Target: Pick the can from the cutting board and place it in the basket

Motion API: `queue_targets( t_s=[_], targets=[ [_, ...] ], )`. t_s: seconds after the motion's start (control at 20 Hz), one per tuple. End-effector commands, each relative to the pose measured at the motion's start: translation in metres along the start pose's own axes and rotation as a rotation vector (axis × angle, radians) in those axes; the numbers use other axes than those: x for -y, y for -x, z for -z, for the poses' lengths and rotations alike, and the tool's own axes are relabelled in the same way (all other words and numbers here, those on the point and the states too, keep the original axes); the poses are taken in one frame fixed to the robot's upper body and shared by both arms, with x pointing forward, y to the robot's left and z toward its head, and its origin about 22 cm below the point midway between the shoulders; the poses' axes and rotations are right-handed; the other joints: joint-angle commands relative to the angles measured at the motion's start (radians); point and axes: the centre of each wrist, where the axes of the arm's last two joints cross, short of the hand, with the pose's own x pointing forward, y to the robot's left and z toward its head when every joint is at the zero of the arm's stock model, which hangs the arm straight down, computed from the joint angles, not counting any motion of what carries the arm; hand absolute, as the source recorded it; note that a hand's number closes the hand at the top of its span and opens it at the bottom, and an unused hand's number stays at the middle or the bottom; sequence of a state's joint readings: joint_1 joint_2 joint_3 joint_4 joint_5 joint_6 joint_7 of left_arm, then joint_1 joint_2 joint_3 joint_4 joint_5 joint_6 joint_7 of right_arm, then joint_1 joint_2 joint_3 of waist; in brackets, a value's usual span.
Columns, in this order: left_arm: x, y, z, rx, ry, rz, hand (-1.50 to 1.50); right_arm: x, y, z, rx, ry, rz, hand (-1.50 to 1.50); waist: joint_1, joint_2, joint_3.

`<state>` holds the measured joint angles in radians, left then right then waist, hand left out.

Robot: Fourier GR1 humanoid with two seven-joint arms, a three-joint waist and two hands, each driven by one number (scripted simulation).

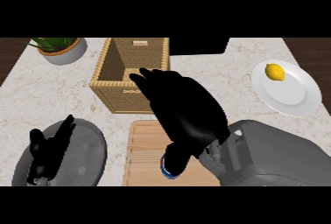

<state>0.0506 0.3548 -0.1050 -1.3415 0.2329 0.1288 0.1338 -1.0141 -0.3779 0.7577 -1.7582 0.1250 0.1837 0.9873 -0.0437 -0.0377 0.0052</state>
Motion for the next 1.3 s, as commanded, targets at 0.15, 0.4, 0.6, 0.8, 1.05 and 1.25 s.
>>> queue_targets(
  t_s=[0.15, 0.4, 0.6, 0.8, 1.05, 1.25],
  targets=[
    [0.004, 0.026, -0.014, -0.152, -0.007, -0.019, 0.00, 0.043, -0.005, -0.034, -0.103, -0.195, -0.149, -1.50, 0.000, 0.012, -0.008],
    [0.014, 0.026, -0.018, -0.156, 0.014, -0.018, 0.00, 0.061, 0.000, -0.052, -0.118, -0.231, -0.163, -1.50, 0.007, 0.019, -0.007],
    [0.011, 0.021, -0.019, -0.146, 0.039, -0.002, 0.00, 0.059, -0.009, -0.056, -0.134, -0.230, -0.103, -1.50, 0.026, 0.024, -0.007],
    [0.001, 0.018, -0.017, -0.142, 0.013, 0.015, 0.00, 0.051, -0.001, -0.065, -0.125, -0.220, -0.051, -1.50, 0.029, 0.029, -0.006],
    [0.010, 0.027, -0.026, -0.121, 0.045, 0.005, 0.00, 0.028, 0.009, -0.057, -0.121, -0.215, -0.022, -1.50, 0.042, 0.033, -0.006],
    [0.032, 0.018, -0.018, -0.150, 0.041, -0.001, 0.00, -0.008, -0.006, -0.060, -0.099, -0.210, -0.043, -1.50, 0.033, 0.031, -0.006]
  ],
)
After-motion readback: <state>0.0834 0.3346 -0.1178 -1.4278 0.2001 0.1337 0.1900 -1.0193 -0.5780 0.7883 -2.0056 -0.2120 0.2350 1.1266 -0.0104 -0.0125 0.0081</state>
